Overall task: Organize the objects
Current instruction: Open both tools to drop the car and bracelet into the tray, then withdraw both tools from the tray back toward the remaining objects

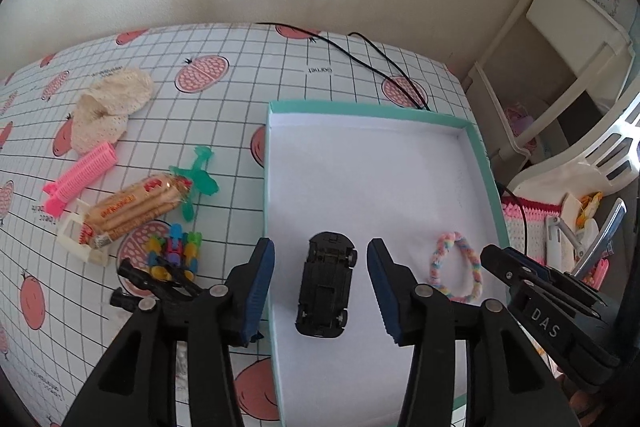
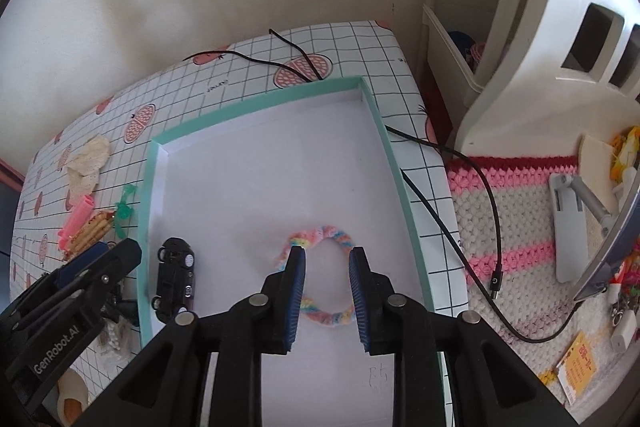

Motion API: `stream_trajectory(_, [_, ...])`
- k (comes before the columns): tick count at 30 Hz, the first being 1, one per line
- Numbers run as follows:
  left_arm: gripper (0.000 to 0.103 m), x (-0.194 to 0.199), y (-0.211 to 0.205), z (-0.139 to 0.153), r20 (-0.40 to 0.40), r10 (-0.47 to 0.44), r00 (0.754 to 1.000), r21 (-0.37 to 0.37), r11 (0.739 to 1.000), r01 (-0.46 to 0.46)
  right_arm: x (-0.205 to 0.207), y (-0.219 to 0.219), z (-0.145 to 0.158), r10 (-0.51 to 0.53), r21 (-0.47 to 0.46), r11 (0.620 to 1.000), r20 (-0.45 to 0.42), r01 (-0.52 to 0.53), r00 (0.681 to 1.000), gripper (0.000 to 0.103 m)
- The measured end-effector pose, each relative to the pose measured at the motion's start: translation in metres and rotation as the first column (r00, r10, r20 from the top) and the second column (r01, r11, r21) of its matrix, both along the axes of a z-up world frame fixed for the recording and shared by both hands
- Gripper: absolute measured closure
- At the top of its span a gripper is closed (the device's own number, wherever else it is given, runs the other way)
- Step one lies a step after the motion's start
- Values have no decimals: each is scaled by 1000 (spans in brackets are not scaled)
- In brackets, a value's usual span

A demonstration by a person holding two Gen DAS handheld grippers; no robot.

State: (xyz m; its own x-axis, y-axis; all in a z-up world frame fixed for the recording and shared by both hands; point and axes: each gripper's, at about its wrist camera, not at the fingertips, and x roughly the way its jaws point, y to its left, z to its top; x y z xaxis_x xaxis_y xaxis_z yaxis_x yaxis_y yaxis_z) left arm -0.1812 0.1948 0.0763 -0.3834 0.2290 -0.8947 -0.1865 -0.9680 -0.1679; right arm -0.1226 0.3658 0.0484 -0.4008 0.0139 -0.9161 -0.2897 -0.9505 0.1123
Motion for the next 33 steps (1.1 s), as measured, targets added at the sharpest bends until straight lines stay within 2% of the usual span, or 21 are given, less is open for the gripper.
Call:
stream_trajectory(4, [52, -1, -5, 3, -20, 14, 1000, -19, 1000, -14, -1, -5, -1, 3, -3, 1000, -2, -3, 1000, 77])
stream_trajectory(5, [47, -1, -7, 3, -22, 18, 1000, -18, 1000, -19, -1, -6, -2, 3, -2, 1000, -1, -3, 1000, 74])
stream_trajectory(6, [38, -2, -8, 3, -24, 24, 999, -16, 1000, -25, -1, -6, -2, 3, -1, 1000, -1, -3, 1000, 69])
stream_trajectory(8, [27, -3, -12, 2, -26, 36, 999, -17, 999, -36, -4, -6, -4, 4, 4, 1000, -2, -4, 1000, 65])
stream_trajectory(10, [23, -5, -16, 1, -24, 57, 998, -20, 998, -58, -4, -6, -4, -1, 5, 1000, -4, 1, 1000, 61])
stream_trajectory(13, [12, -9, -22, -3, -9, 71, 997, -7, 997, -71, -2, -4, -3, -4, -1, 1000, -9, 4, 1000, 58])
stream_trajectory(19, [9, -12, -29, -6, 1, 90, 996, -18, 996, -90, -4, -7, -3, 3, -1, 1000, -6, -3, 1000, 57])
stream_trajectory(26, [8, -14, -43, -2, -21, 134, 991, 24, 991, -133, -6, -13, -2, 26, 14, 1000, -17, -25, 1000, 34])
stream_trajectory(33, [8, -16, -53, 5, -47, 144, 988, 27, 989, -143, -7, -22, 0, 38, 15, 999, -31, -37, 999, 14])
